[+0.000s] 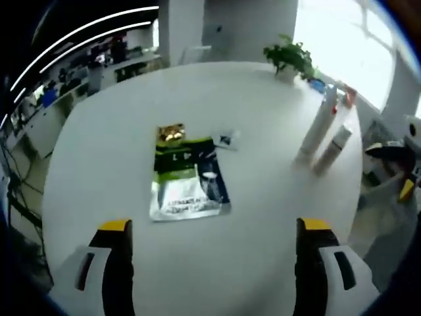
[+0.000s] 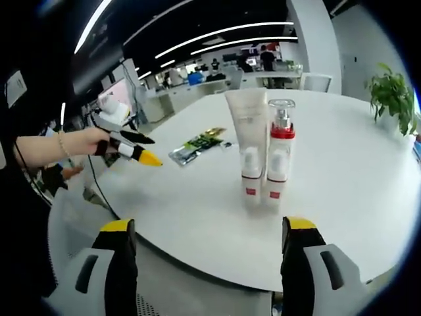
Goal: Arrange the skincare products in the storage area until every visible bottle or jar stands upright without overlapping.
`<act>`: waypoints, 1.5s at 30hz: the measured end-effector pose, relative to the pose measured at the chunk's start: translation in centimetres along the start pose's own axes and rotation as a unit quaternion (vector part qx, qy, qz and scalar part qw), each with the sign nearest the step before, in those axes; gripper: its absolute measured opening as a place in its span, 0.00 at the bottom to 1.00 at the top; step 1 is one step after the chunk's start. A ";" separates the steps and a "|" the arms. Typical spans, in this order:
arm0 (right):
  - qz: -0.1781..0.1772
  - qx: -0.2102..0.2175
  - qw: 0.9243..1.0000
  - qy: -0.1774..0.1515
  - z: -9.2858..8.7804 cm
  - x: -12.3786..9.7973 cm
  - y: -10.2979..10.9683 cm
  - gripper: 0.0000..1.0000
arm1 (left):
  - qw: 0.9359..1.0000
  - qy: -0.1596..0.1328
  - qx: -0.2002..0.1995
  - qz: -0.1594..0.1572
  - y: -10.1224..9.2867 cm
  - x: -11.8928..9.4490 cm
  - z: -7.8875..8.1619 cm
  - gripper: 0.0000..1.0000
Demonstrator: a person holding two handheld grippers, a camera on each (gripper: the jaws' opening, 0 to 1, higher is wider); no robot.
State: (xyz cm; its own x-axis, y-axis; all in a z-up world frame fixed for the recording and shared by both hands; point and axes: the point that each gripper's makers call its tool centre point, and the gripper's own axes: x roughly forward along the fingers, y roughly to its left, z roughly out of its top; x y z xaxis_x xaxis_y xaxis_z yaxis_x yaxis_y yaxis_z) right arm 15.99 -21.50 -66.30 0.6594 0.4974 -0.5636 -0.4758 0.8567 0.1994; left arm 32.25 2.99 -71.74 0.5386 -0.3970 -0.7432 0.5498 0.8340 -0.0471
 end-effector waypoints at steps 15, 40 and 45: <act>-0.002 -0.001 1.000 0.005 -0.2 0.0 0.0 0.88 | 0.998 0.060 -0.011 0.021 2.9 5.5 0.4 0.94; -0.011 -0.006 1.000 0.019 -0.6 0.2 -0.2 0.87 | 0.994 0.102 0.014 0.031 3.2 7.6 0.7 0.83; -0.011 -0.008 1.000 0.022 -0.6 0.2 -0.2 0.87 | 0.995 0.093 0.022 0.025 3.4 7.7 1.2 0.71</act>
State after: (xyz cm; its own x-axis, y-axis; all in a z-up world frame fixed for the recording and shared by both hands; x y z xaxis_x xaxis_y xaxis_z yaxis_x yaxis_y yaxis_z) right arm 15.90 -21.66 -66.99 0.6439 0.4724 -0.6019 -0.4712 0.8646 0.1745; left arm 39.02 2.38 -76.82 0.4410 -0.2738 -0.8548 0.5544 0.8320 0.0196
